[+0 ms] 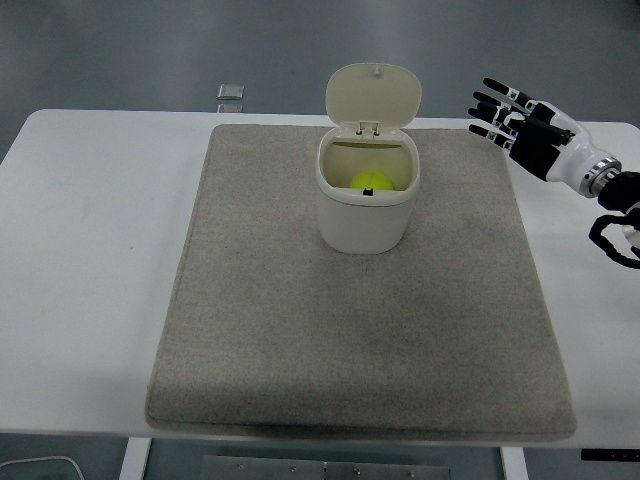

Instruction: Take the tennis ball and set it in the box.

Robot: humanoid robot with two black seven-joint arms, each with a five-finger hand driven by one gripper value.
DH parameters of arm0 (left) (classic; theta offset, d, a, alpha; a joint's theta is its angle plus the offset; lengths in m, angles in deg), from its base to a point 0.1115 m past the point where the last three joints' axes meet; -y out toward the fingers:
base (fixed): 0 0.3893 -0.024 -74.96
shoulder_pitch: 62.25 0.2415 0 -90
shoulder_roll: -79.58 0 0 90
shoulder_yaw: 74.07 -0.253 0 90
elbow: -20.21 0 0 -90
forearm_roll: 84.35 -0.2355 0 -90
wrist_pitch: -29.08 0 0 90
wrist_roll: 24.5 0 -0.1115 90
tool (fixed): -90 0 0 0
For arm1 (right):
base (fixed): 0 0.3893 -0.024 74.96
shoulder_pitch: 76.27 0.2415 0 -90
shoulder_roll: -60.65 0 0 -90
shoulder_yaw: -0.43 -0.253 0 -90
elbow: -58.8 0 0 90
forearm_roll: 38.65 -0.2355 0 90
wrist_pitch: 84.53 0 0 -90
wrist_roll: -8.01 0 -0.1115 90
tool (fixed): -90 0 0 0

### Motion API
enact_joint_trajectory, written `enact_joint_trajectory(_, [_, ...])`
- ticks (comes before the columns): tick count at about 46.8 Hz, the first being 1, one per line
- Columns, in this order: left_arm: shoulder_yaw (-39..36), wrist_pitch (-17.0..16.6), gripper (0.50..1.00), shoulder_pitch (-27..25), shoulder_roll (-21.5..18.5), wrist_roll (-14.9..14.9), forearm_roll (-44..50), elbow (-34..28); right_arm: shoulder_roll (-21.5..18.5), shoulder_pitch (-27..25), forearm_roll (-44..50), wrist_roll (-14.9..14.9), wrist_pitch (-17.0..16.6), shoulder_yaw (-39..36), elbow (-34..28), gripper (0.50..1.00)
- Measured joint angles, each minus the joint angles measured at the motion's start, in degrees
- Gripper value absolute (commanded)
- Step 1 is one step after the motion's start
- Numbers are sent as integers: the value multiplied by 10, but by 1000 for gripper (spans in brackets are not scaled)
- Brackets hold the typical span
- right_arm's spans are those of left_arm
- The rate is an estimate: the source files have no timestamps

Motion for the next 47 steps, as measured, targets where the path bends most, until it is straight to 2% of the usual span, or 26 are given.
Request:
enact_joint_trajectory(19, [0, 0, 992, 0, 0, 0, 0, 0, -8, -5, 6, -5, -8, -1, -3, 913])
enact_joint_trajectory(22, [0, 0, 992, 0, 0, 0, 0, 0, -8, -5, 6, -6, -20, -1, -3, 913])
enact_joint_trajectory(28, [0, 0, 992, 0, 0, 0, 0, 0, -5, -5, 7, -6, -64, 0, -3, 913])
enact_joint_trajectory(31, [0, 0, 992, 0, 0, 0, 0, 0, -5, -5, 7, -6, -73, 0, -3, 913])
enact_joint_trajectory(47, [0, 0, 992, 0, 0, 0, 0, 0, -5, -8, 7, -7, -74, 0, -5, 913])
